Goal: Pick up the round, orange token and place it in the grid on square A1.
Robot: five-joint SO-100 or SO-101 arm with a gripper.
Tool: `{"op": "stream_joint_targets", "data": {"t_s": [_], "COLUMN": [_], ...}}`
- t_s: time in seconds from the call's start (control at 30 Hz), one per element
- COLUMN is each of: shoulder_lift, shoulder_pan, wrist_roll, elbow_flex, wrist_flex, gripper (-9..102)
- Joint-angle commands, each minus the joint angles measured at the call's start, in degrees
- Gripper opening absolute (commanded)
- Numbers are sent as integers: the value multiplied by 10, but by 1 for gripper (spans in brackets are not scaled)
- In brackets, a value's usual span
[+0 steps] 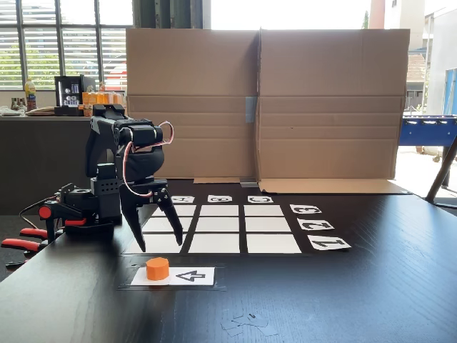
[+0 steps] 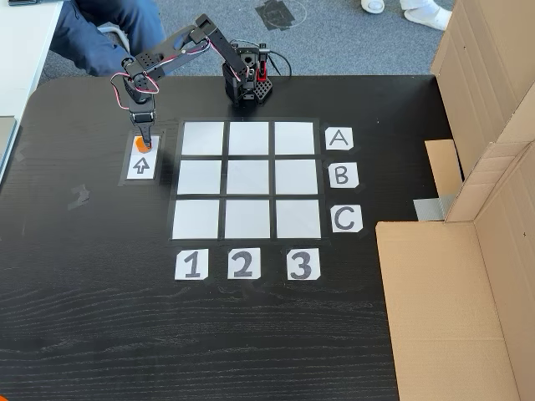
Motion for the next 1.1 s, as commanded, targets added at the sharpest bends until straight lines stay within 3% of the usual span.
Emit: {"op": "stream_joint_targets", "data": {"t_s": [0.0,1.07], "shoulder_lift": [-15,-72], "shoulder_pan": [-5,18], "wrist_roll": [6,11], "elbow_flex": [-32,-61], "wrist_flex": [0,-34], "gripper": [26,26]}}
